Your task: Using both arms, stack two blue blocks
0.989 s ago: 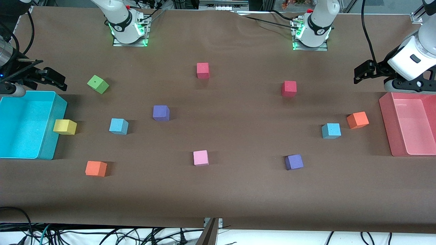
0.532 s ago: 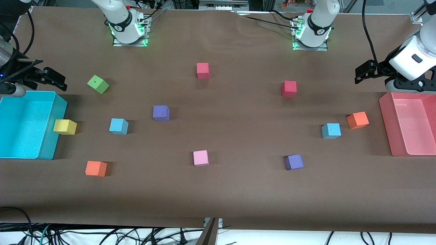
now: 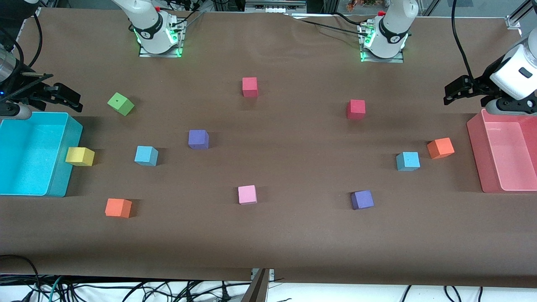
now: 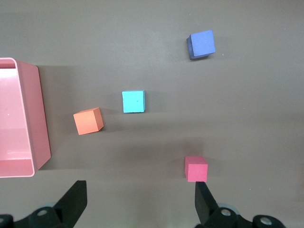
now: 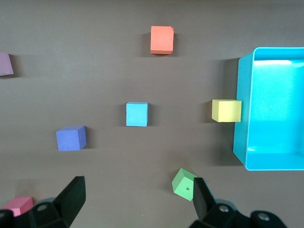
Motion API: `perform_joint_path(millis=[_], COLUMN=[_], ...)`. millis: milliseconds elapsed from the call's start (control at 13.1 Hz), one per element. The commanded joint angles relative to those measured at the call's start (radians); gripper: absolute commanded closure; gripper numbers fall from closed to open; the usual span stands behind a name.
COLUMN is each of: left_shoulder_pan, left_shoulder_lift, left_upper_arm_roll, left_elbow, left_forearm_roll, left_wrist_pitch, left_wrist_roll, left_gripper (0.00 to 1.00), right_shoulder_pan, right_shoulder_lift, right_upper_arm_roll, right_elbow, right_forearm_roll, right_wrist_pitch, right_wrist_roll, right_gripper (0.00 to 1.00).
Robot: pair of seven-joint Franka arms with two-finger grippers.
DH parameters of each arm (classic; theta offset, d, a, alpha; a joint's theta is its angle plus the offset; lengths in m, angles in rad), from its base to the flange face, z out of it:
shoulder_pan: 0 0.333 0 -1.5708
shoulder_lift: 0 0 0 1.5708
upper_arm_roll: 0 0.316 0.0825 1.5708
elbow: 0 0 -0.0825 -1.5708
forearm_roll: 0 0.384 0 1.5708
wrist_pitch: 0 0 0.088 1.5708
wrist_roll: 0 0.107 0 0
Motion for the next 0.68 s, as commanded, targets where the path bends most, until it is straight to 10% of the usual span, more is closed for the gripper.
perform_joint_path(millis=[0,608], left_shoulder_pan=[0.012,0.009], left_shoulder_lift=[-0.009,-0.011], left_upper_arm_roll=[-0.007,-0.022], left_elbow=[-0.016,-0.033], left_forearm_roll=[-0.010,-0.010], left_wrist_pitch=[0.006,0.003], left_wrist_roll=[0.012,0.012], left_gripper=[0.00,0.00], right_shoulder_pan=[0.001,0.001], right_shoulder_lift=[-0.020,0.028], right_upper_arm_roll=[0.002,0.002], right_elbow=[-0.016,-0.015], right_forearm_roll=[-0.011,-0.012], right_wrist_pitch=[-0.005,0.035], right_wrist_roll=[-0.002,-0.004], right_gripper=[0.00,0.00])
